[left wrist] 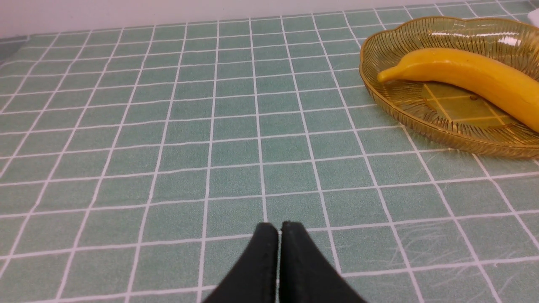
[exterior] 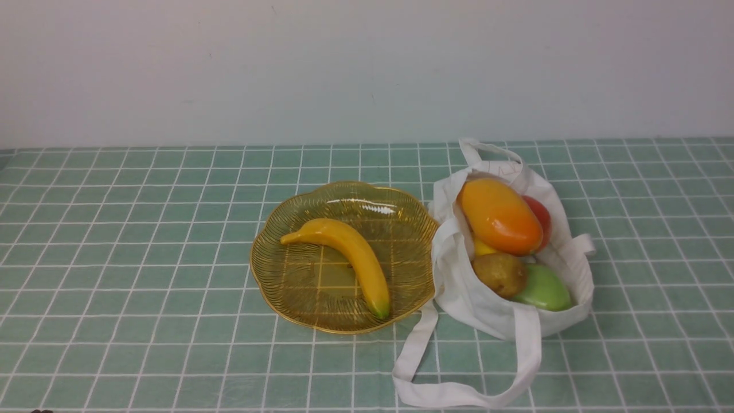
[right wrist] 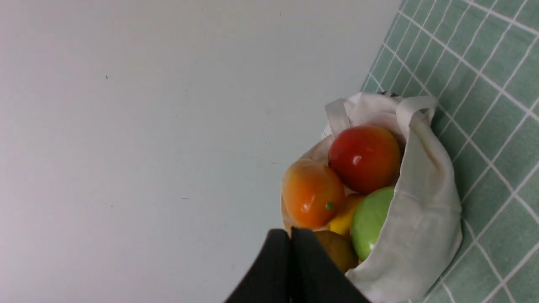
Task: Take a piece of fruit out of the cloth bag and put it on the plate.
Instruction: Use the right arm to grab a kiwi from the bag
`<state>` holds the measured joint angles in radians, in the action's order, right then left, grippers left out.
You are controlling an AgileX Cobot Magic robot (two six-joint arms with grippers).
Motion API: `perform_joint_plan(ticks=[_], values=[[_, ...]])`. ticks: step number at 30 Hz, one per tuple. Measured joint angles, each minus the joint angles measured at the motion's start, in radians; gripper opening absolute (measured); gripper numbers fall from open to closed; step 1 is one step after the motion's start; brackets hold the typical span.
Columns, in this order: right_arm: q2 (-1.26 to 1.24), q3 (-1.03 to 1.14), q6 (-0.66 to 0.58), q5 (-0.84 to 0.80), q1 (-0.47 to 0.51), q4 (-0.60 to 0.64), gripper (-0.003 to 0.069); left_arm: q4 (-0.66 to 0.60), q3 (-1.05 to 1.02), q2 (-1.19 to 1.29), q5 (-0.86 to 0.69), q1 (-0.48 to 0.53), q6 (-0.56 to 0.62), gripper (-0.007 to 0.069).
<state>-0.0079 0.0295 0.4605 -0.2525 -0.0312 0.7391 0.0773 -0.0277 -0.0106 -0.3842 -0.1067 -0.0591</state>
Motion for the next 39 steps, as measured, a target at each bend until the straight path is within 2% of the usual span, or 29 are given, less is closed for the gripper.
perform_joint_plan(ticks=[2, 7, 9, 12, 19, 22, 24, 25, 26, 29, 30, 33, 35, 37, 39], values=[[0.000, -0.010, -0.051, -0.003, 0.000, 0.000, -0.0014, 0.000, 0.000, 0.000, 0.000, 0.000, 0.000, -0.0008], [0.009, -0.178, -0.339, -0.014, 0.000, -0.034, -0.0014, 0.000, 0.000, 0.000, 0.000, 0.000, 0.000, -0.0008], [0.077, -0.272, -0.466, -0.034, 0.000, -0.068, -0.0014, 0.000, 0.000, 0.000, 0.000, 0.000, 0.000, -0.0008], [0.223, -0.373, -0.574, -0.101, 0.000, -0.125, -0.0014, 0.000, 0.000, 0.000, 0.000, 0.000, 0.000, -0.0008], [0.692, -0.541, -0.693, -0.354, 0.000, -0.200, -0.0014, 0.000, 0.000, 0.000, 0.000, 0.000, 0.000, -0.0008], [0.851, -0.601, -0.762, -0.396, 0.000, -0.169, -0.0006, 0.000, 0.000, 0.000, 0.000, 0.000, 0.000, -0.0008], [0.990, -0.661, -0.848, -0.439, 0.000, -0.058, 0.0022, 0.000, 0.000, 0.000, 0.000, 0.000, 0.000, -0.0008], [1.000, -0.661, -0.856, -0.442, 0.000, -0.058, 0.0022, 0.000, 0.000, 0.000, 0.000, 0.000, 0.000, -0.0008], [1.090, -0.702, -0.935, -0.462, -0.014, 0.032, 0.0058, 0.000, 0.000, 0.000, 0.000, 0.000, 0.000, -0.0008], [1.180, -0.752, -1.017, -0.473, -0.056, 0.117, 0.0115, 0.000, 0.000, 0.000, 0.000, 0.000, 0.000, -0.0008], [1.253, -0.790, -1.060, -0.474, -0.094, 0.144, 0.0178, 0.000, 0.000, 0.000, 0.000, 0.000, 0.000, -0.0008], [1.355, -0.851, -1.076, -0.475, -0.150, 0.146, 0.0293, 0.000, 0.000, 0.000, 0.000, 0.000, 0.000, -0.0008], [1.392, -0.877, -1.074, -0.475, -0.165, 0.141, 0.0330, 0.000, 0.000, 0.000, 0.000, 0.000, 0.000, -0.0008], [1.469, -0.930, -1.043, -0.475, -0.178, 0.127, 0.0419, 0.000, 0.000, 0.000, 0.000, 0.000, 0.000, -0.0008], [1.491, -0.950, -1.030, -0.475, -0.179, 0.118, 0.0448, 0.000, 0.000, 0.000, 0.000, 0.000, 0.000, -0.0008]])
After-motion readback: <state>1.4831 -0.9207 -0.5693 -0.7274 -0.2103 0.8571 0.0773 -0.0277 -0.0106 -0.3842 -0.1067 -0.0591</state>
